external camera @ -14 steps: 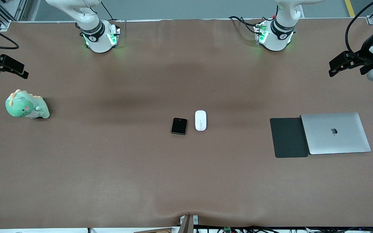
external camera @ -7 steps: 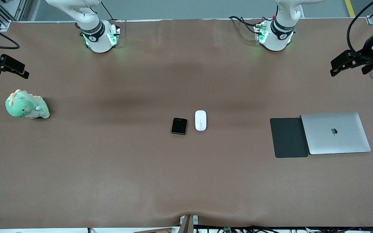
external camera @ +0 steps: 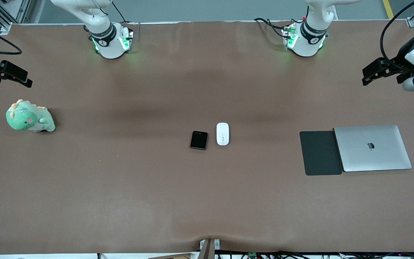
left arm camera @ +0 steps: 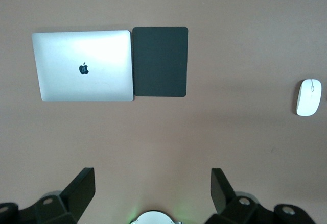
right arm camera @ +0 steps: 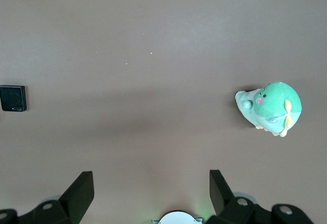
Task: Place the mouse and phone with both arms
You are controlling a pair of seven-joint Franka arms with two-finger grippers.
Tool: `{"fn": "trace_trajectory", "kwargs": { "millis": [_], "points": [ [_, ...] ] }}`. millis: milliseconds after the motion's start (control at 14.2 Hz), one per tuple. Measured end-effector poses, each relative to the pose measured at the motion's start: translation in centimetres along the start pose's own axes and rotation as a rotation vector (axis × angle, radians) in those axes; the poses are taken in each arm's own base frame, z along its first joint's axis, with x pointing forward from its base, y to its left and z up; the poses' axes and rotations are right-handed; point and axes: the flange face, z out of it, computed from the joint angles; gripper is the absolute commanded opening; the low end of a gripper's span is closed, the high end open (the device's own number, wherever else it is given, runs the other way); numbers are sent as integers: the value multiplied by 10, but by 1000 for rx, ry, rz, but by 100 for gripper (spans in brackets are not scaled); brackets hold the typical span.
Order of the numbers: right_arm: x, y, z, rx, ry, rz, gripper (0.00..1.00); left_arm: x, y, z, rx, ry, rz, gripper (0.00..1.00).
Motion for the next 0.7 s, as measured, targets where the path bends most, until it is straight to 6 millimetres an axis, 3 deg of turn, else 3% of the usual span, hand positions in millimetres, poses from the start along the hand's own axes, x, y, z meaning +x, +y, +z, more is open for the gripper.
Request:
{"fn": "trace_trajectory", "kwargs": {
  "millis": [351,702],
  "points": [
    [0,-1,0,0,-1,-1,100,17,39,42,0,-13,56,100],
    [0,-1,0,0,-1,-1,100,21,95,88,-6,14,78,100]
  ]
}}
